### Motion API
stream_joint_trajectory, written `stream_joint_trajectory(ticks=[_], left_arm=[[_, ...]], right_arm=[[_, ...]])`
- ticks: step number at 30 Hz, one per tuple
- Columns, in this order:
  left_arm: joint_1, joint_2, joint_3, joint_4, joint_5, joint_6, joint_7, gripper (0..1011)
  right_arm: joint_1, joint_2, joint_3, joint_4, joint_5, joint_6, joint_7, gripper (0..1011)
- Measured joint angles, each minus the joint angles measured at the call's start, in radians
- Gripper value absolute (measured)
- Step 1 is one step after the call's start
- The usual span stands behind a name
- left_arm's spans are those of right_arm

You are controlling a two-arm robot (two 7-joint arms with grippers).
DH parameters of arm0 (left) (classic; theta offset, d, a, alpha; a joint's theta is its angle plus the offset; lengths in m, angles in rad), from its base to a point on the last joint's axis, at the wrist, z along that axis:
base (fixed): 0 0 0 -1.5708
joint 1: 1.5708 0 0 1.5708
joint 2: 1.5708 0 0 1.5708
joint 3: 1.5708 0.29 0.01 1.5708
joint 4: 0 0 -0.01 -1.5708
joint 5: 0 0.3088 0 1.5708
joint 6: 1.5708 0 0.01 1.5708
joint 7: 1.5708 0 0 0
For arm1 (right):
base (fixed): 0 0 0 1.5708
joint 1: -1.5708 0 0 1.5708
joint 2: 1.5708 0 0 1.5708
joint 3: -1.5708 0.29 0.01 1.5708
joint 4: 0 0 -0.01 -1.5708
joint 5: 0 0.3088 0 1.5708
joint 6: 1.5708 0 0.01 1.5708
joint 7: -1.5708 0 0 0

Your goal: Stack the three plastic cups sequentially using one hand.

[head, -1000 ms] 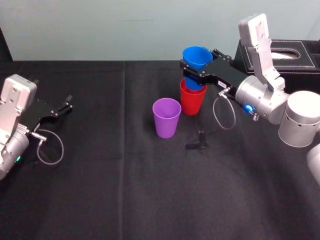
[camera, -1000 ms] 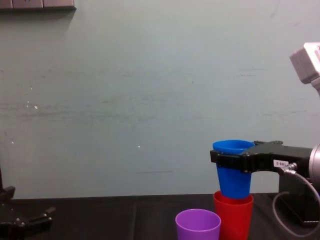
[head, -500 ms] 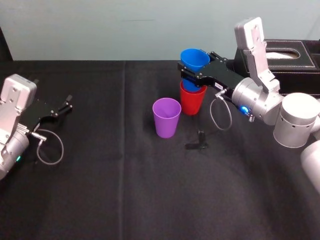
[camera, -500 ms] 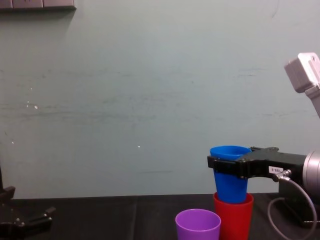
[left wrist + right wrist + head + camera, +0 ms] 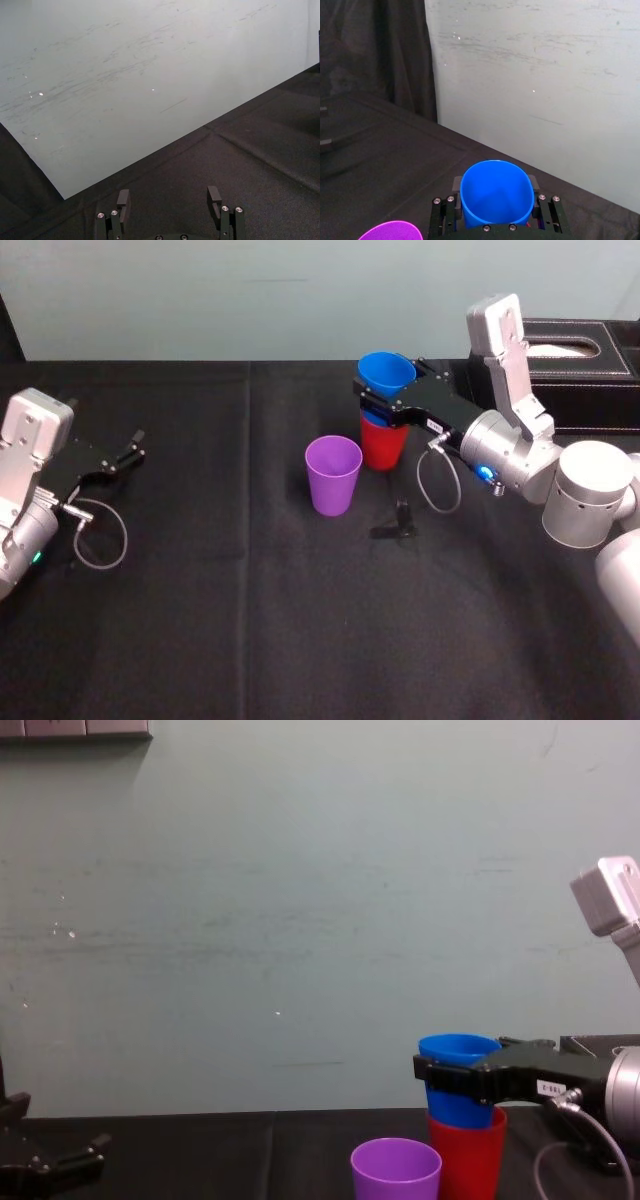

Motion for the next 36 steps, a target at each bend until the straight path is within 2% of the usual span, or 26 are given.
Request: stream_joint_trajectory(ticks=[11,20,36], left_arm=[[0.000,0.000,0.000,0.000,0.000,0.000,0.000,1005],[0.000,0.000,0.000,0.000,0.000,0.000,0.000,1005],[0.000,0.000,0.000,0.000,0.000,0.000,0.000,1005]], right_arm=[[0.005,-0.014,-0.001,0.060,-0.011,-0.040,0.005,746],[0.007,-0.021,-0.001,0.081,-0.022,-0.062,0.008,744],[0.003,-0.025,0.008,0.101,-0.029,-0.066,0.006,746]])
